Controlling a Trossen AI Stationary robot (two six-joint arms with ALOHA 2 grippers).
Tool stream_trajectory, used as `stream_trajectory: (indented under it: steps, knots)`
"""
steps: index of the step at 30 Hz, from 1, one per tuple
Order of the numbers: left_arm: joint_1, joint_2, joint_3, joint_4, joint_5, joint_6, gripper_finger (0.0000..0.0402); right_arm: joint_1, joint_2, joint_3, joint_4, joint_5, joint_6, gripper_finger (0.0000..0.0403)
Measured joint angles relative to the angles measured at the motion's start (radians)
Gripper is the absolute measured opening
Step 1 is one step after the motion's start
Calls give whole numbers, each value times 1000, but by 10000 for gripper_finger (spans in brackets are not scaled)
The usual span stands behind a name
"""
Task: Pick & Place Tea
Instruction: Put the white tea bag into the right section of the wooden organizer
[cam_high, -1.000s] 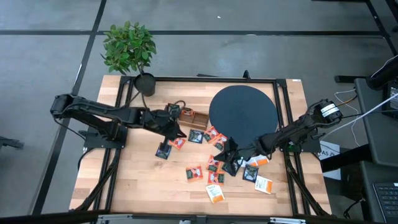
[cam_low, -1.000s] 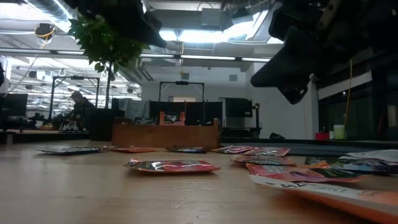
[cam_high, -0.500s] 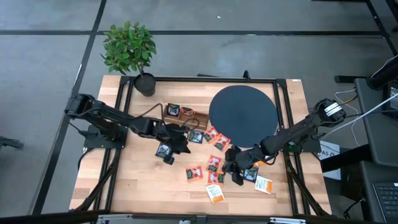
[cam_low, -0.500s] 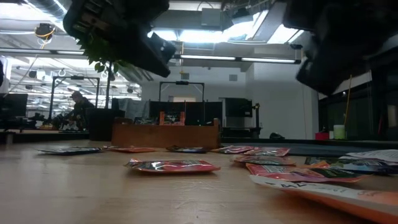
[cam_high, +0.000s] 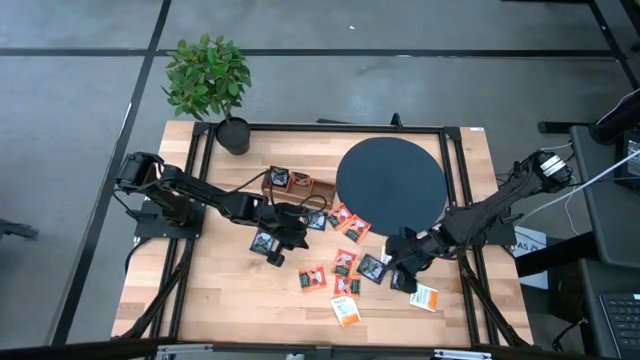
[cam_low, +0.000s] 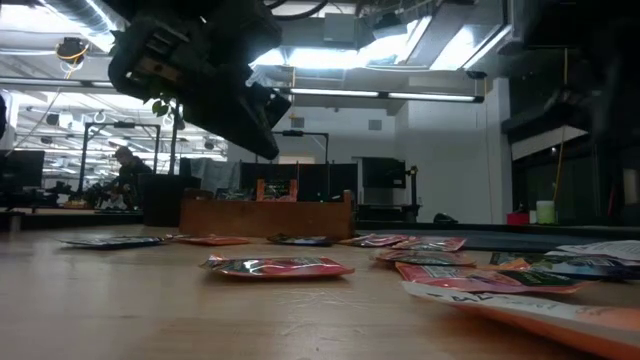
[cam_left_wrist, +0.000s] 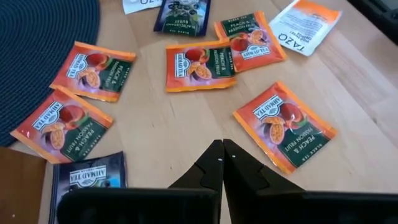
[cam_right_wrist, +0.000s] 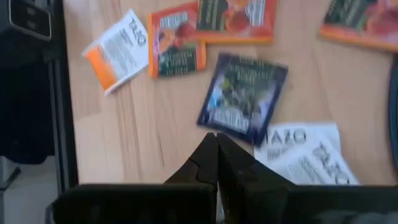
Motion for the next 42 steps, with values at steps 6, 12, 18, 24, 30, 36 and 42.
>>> stream_trajectory:
  steps: [6, 12, 18, 24, 30, 36, 42]
  knots:
    - [0, 0, 0, 17, 0, 0, 4, 44, -160, -137, 2, 2, 219, 3]
    - [1, 0, 0, 35, 0, 0, 2, 55, -240, -209, 5, 8, 406, 25]
    - [0, 0, 0, 40, -2, -14, 6, 55, -240, -238, 5, 8, 418, 36]
    - [0, 0, 0, 39, -3, -28, 3, 55, -234, -263, 9, 9, 482, 38]
    - [0, 0, 0, 38, -3, -33, 5, 54, -236, -266, -26, 9, 522, 72]
    - [0, 0, 0, 33, -3, -33, 2, 54, -237, -266, -76, 34, 549, 131]
    - [0, 0, 0, 32, -3, -34, 5, 54, -236, -266, -110, 93, 560, 178]
